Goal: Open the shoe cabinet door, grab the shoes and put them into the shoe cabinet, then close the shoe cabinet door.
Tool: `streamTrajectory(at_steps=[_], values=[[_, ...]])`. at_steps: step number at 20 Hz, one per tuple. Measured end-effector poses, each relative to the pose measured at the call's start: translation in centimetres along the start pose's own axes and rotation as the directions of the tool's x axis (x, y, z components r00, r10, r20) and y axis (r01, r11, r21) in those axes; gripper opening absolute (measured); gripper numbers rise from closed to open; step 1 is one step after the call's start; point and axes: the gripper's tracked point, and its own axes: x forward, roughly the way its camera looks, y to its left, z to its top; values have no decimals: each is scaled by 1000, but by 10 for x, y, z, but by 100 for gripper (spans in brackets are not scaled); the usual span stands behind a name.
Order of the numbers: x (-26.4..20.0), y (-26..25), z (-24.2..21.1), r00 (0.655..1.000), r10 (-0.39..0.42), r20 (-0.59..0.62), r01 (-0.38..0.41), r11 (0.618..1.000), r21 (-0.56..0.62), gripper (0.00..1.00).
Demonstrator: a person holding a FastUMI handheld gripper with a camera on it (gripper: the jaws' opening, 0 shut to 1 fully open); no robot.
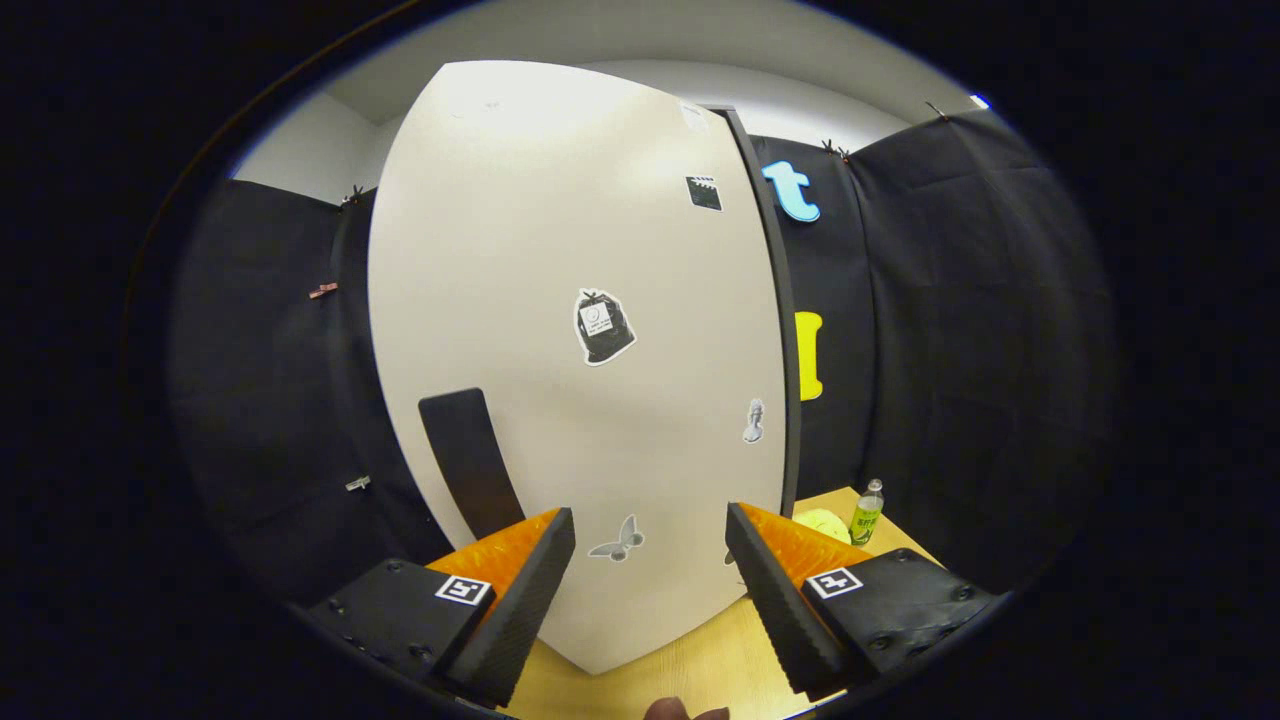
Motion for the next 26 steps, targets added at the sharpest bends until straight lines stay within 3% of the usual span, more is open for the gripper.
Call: streamTrajectory(at_steps=[9,26], values=[[-8,23,15,998,25,62,-23,999,-34,98],[-22,7,8,997,32,75,-29,999,-45,98]])
